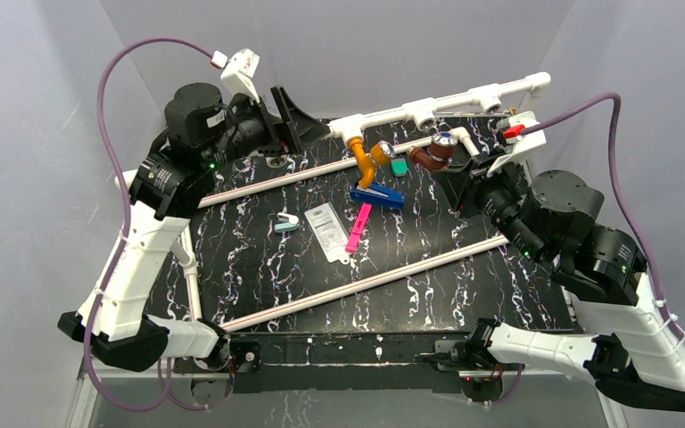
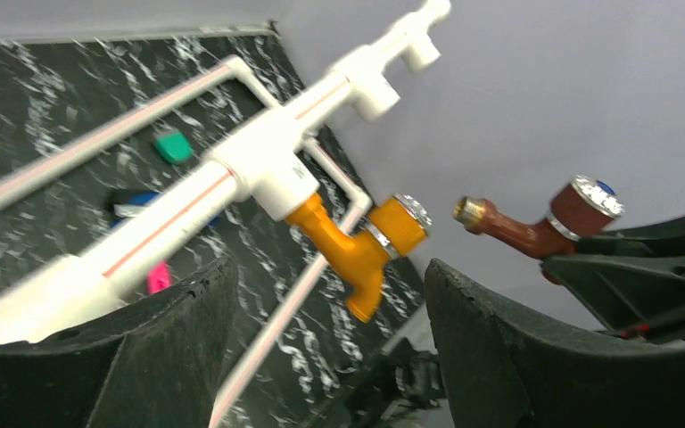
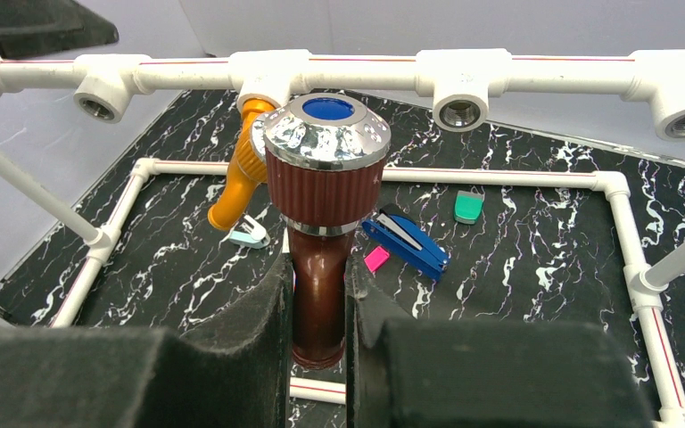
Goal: Install the water faucets
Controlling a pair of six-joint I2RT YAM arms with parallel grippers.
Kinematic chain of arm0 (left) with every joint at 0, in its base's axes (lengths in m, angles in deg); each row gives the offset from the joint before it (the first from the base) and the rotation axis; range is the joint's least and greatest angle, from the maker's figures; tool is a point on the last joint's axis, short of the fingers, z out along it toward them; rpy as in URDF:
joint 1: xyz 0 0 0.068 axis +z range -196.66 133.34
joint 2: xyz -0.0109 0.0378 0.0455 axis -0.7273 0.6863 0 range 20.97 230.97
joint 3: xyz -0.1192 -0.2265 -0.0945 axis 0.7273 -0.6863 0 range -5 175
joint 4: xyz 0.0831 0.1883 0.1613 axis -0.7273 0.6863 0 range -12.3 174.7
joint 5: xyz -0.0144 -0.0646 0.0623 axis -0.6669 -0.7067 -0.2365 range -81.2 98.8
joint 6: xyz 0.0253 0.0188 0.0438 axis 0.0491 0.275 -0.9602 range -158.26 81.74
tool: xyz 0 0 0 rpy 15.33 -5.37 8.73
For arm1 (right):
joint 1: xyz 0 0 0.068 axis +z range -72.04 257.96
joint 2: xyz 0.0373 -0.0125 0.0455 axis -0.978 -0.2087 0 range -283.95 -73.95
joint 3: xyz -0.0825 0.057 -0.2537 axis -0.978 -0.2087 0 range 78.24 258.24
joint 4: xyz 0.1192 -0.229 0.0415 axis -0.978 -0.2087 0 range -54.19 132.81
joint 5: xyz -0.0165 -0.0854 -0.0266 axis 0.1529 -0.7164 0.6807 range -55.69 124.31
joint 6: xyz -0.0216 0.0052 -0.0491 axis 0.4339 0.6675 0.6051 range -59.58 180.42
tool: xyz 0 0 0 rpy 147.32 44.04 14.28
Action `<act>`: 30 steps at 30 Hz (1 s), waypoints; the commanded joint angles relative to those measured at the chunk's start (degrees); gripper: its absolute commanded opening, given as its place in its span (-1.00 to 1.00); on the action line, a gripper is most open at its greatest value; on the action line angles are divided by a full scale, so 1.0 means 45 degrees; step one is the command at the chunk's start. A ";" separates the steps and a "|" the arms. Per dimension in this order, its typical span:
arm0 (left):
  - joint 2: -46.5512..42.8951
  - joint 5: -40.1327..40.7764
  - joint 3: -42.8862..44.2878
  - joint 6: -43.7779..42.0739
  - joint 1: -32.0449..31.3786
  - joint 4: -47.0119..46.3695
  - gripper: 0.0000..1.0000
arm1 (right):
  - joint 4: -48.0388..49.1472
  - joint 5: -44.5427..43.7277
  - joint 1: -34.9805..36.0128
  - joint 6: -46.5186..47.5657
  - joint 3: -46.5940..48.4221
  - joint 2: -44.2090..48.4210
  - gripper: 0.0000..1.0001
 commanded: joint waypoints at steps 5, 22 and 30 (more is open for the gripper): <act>-0.0872 -0.1851 -0.2529 0.3758 0.0010 -0.2210 0.49 | 0.1001 0.0064 0.0045 -0.0423 0.0001 0.0530 -0.97; -0.0002 0.0430 -0.4302 0.7415 -0.0980 -0.4569 0.57 | 0.1294 0.0193 0.0047 -0.0923 -0.0232 0.1523 -0.97; -0.0227 0.4951 -0.4355 0.8034 -0.3299 -0.3507 0.56 | 0.1623 0.0311 0.0049 -0.0886 -0.0826 0.2002 -0.97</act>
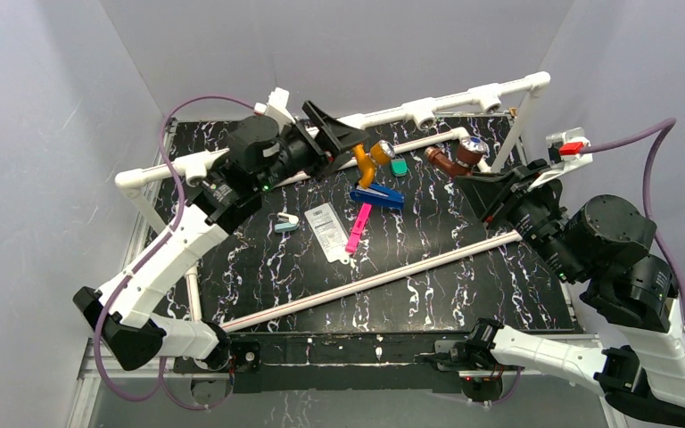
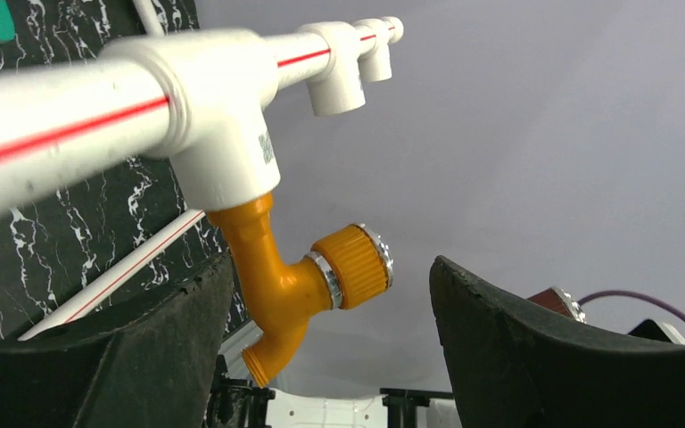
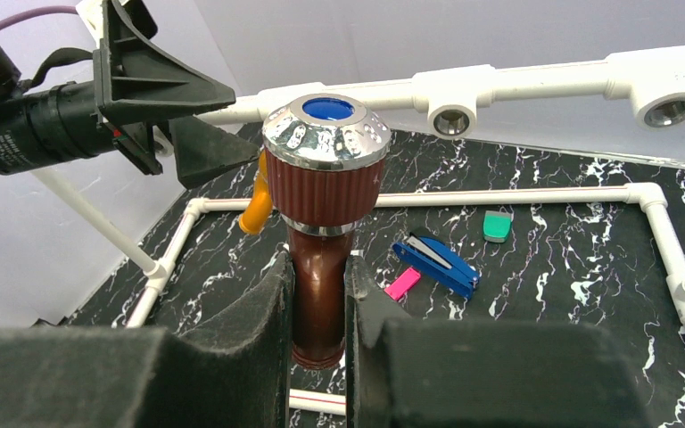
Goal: Install the water faucets
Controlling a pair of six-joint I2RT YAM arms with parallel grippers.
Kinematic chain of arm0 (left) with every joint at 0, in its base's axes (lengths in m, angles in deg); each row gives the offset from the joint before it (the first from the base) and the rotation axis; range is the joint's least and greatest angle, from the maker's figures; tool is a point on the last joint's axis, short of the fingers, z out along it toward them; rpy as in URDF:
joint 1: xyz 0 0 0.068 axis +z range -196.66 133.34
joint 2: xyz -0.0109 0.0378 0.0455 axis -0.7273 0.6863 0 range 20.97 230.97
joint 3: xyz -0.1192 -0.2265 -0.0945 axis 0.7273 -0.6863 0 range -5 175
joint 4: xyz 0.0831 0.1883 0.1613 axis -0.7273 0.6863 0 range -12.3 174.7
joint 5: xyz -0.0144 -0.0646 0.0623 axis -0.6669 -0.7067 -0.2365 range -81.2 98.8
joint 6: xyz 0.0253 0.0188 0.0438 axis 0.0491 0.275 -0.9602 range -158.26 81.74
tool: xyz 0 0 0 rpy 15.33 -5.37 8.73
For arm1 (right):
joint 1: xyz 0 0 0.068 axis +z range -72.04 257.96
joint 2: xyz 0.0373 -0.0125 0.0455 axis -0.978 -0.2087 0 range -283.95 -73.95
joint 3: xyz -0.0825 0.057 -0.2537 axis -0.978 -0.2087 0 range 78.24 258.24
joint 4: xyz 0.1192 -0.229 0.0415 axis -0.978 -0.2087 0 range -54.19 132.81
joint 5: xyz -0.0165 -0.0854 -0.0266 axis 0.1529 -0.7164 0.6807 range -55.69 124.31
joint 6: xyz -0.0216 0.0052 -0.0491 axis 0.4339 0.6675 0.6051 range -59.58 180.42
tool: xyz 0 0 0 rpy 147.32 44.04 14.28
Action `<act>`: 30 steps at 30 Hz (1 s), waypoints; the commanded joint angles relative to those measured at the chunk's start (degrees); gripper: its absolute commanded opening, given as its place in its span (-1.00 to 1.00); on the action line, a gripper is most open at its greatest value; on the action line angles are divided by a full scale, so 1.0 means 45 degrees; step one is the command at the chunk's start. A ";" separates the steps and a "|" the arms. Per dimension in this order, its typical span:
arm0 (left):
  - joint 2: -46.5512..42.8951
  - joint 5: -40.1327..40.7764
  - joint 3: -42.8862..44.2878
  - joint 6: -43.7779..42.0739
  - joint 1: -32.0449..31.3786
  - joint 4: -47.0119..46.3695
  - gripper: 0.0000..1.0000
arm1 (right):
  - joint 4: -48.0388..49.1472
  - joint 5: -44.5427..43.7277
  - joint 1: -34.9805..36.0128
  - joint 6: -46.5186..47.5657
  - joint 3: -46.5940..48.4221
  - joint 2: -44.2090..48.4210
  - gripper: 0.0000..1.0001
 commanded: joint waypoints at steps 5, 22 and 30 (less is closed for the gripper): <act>-0.0371 0.5438 -0.0707 0.1032 -0.2588 0.1357 0.56 | 0.1128 0.0105 0.0049 -0.0202 -0.0341 0.0690 -0.97; -0.0919 0.8600 -0.0762 0.1701 -0.2931 0.0490 0.54 | 0.0316 -0.0150 0.0060 -0.0147 -0.0018 0.1480 -0.97; 0.0050 0.8696 -0.0287 0.1919 -0.2990 0.0394 0.51 | 0.0307 -0.0059 0.0054 -0.0126 0.0067 0.1542 -0.97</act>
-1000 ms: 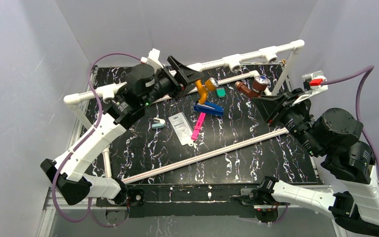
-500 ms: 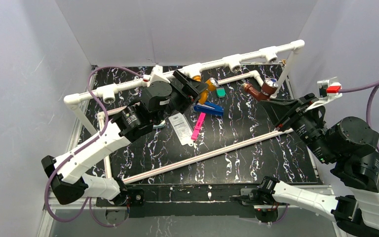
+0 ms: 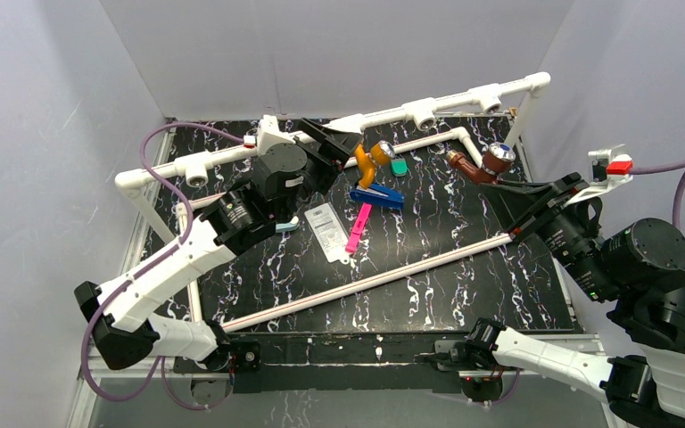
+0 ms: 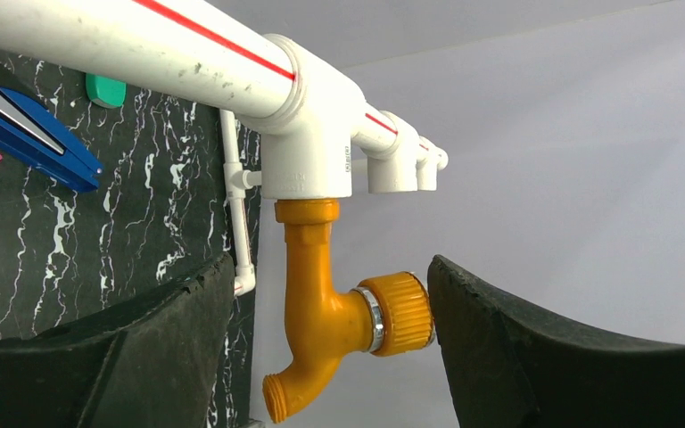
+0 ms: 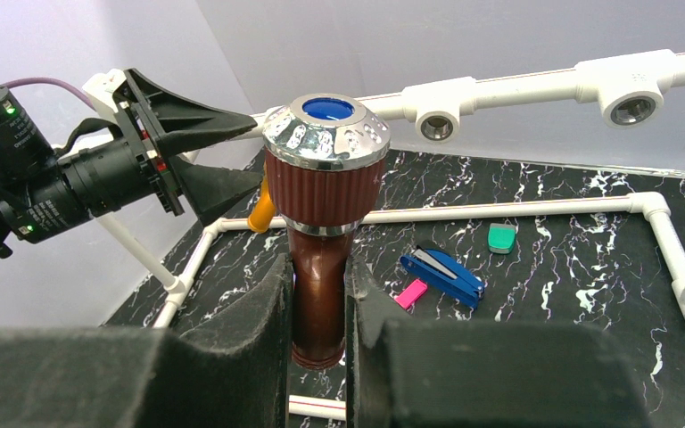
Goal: Install the water faucets
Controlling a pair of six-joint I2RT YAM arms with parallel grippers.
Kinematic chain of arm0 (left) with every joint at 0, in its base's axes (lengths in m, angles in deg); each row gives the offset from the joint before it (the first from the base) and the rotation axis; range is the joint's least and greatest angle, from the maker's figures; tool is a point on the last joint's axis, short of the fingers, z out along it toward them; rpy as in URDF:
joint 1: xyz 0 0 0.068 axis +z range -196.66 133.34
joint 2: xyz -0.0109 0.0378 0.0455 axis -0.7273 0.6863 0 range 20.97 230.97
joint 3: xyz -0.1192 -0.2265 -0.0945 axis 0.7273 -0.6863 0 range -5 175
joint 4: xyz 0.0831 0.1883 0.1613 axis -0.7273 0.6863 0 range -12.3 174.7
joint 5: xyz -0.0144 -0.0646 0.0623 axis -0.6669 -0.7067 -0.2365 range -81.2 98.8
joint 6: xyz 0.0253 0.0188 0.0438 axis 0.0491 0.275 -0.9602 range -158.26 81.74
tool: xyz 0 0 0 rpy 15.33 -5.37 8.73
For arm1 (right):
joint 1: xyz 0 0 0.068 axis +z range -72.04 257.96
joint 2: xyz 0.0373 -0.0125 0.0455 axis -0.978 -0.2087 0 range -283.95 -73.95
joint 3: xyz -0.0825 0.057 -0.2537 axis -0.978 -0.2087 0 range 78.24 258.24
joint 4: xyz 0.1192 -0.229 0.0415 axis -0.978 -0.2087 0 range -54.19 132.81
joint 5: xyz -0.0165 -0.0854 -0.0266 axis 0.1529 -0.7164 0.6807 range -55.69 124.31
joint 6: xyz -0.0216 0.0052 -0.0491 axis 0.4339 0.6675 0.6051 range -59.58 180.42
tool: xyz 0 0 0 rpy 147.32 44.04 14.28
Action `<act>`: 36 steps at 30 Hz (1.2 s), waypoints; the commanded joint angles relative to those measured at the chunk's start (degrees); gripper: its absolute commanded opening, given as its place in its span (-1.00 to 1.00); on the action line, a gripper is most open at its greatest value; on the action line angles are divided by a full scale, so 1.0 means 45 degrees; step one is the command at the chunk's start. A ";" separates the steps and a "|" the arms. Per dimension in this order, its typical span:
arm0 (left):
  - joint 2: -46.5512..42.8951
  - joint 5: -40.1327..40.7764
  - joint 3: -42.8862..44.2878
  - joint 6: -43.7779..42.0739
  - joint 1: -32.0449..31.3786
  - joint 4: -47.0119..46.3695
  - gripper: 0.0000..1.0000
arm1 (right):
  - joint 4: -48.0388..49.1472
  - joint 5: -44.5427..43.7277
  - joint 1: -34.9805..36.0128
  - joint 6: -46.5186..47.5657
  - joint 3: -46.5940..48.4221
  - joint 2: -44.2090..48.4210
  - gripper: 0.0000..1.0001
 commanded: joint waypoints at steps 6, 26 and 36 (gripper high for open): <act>0.1247 0.0618 0.0963 0.0026 -0.0032 -0.0281 0.43 | 0.0143 -0.0145 0.0075 -0.0040 0.0471 0.0224 -0.97; -0.0328 0.2597 0.0144 -0.1171 0.0074 -0.0097 -1.00 | -0.0236 -0.0097 0.0086 -0.0546 0.0356 -0.0100 -0.97; -0.2562 0.5021 -0.0655 -0.2206 0.0234 0.0975 -1.00 | -0.0895 -0.0953 0.0086 -0.0520 0.0161 -0.0745 -0.97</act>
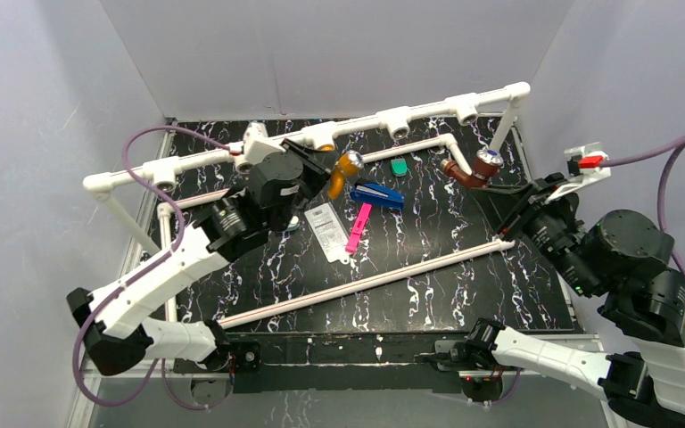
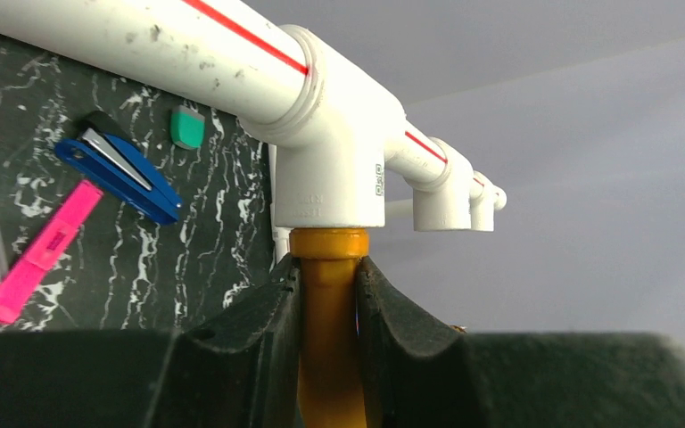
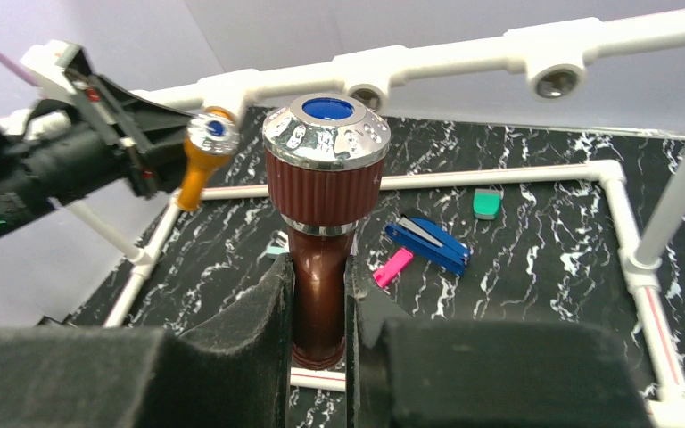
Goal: Install the water faucets
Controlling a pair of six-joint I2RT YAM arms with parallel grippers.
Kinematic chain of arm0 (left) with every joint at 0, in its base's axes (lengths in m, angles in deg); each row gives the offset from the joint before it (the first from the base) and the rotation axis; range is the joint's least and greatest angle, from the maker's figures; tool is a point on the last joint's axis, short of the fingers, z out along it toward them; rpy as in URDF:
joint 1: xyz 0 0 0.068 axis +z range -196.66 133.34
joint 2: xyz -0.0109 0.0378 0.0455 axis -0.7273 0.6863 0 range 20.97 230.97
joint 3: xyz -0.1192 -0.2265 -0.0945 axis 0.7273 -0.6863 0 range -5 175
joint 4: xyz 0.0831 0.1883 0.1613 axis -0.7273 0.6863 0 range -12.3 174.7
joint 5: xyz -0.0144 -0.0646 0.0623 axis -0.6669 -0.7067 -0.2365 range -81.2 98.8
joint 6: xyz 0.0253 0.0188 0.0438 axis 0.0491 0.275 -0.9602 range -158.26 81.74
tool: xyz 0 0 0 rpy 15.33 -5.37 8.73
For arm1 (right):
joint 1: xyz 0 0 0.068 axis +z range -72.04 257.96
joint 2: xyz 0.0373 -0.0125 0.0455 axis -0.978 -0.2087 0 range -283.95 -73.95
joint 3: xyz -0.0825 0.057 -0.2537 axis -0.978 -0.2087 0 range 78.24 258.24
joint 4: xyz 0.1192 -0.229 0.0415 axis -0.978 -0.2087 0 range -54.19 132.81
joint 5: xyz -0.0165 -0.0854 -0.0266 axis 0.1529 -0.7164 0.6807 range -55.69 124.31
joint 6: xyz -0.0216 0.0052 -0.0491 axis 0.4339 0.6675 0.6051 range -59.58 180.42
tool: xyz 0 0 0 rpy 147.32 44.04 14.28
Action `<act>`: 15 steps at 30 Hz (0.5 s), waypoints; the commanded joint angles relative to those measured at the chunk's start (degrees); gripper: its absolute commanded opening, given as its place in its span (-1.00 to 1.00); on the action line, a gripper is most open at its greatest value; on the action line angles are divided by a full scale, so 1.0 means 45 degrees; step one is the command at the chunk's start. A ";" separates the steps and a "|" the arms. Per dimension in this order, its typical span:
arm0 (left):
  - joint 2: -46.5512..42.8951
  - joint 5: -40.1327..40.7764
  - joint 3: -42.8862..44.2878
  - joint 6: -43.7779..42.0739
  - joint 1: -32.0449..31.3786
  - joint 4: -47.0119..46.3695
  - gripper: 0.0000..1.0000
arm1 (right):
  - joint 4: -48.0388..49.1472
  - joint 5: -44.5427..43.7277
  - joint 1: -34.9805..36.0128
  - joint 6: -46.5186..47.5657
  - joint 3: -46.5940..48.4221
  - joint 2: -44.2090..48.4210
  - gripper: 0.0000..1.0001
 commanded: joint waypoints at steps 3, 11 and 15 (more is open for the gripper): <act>-0.2582 0.3838 -0.0142 -0.1403 0.0222 0.0603 -1.00 | 0.0204 -0.0710 0.0086 0.0000 0.0026 -0.0499 -0.97; -0.3875 0.5065 -0.0278 -0.2155 0.0222 0.1439 -1.00 | 0.0306 -0.1085 0.0082 0.0103 -0.0384 -0.1061 -0.97; -0.4259 0.5239 -0.0307 -0.2482 0.0222 0.1598 -0.95 | 0.0372 -0.1102 0.0086 0.0108 -0.0499 -0.1304 -0.97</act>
